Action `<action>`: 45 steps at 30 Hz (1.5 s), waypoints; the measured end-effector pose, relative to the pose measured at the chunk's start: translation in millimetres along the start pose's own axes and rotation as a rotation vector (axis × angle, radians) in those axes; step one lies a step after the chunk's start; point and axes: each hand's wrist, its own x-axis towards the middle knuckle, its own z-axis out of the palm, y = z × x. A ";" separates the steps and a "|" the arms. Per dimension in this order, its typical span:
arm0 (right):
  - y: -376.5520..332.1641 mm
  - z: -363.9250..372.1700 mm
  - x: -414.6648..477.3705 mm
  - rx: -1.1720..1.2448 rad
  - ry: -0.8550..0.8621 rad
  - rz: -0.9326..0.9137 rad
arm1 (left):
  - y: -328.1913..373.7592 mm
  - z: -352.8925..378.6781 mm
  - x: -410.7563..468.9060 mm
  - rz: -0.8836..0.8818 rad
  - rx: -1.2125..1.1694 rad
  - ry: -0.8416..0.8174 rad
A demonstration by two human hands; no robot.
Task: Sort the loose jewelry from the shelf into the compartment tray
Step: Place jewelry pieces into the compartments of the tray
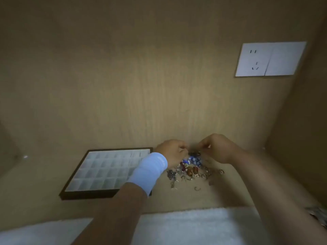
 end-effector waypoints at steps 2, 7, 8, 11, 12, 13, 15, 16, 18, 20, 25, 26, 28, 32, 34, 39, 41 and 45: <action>5.7 6.9 12.5 0.024 -0.016 0.025 | -3.3 12.2 17.8 -0.034 -0.018 -0.021; 16.8 29.4 33.7 0.014 -0.127 0.131 | -19.8 36.0 38.3 0.014 0.066 0.003; 16.6 30.8 34.3 -0.002 -0.128 0.129 | -23.2 39.0 40.8 0.042 0.095 0.028; 17.8 37.5 38.0 -0.062 -0.089 0.109 | -31.3 46.0 44.1 0.104 0.144 0.063; 17.0 37.3 38.7 -0.081 -0.075 0.100 | -33.5 46.6 44.0 0.120 0.139 0.074; 16.5 36.5 39.3 -0.094 -0.058 0.097 | -36.1 46.8 44.0 0.126 0.126 0.084; 16.1 36.6 39.7 -0.103 -0.046 0.106 | -40.5 47.3 44.2 0.124 0.099 0.095; 17.0 38.1 39.5 -0.108 -0.049 0.105 | -42.3 48.2 43.4 0.116 0.087 0.099; 18.9 40.9 38.0 -0.062 -0.034 0.096 | -42.3 49.6 41.1 0.115 0.083 0.107; 20.7 38.7 35.9 0.146 -0.005 0.103 | -39.2 50.4 40.6 0.127 0.058 0.114; 11.9 24.6 30.7 0.557 0.066 0.103 | -30.6 43.2 37.6 0.043 -0.459 0.101; 8.5 22.9 29.5 0.607 0.067 0.094 | -29.6 40.6 37.1 0.034 -0.534 0.104; 3.5 20.3 28.4 0.692 0.068 0.086 | -26.9 33.4 36.0 0.040 -0.673 0.094; -2.0 18.7 28.7 0.767 0.068 0.066 | -25.2 19.4 32.7 0.014 -0.761 0.055; -6.5 20.5 27.9 0.776 0.079 0.054 | -27.4 14.8 30.7 -0.012 -0.735 0.042; -28.1 23.0 23.3 0.836 0.092 -0.013 | -32.8 0.3 16.8 -0.059 -0.754 0.031; -41.3 26.1 20.2 0.899 0.066 -0.026 | -37.5 -9.1 4.8 -0.064 -0.777 0.052; -69.3 36.1 9.7 0.955 -0.023 -0.047 | -47.5 -28.1 -30.3 0.002 -0.787 0.104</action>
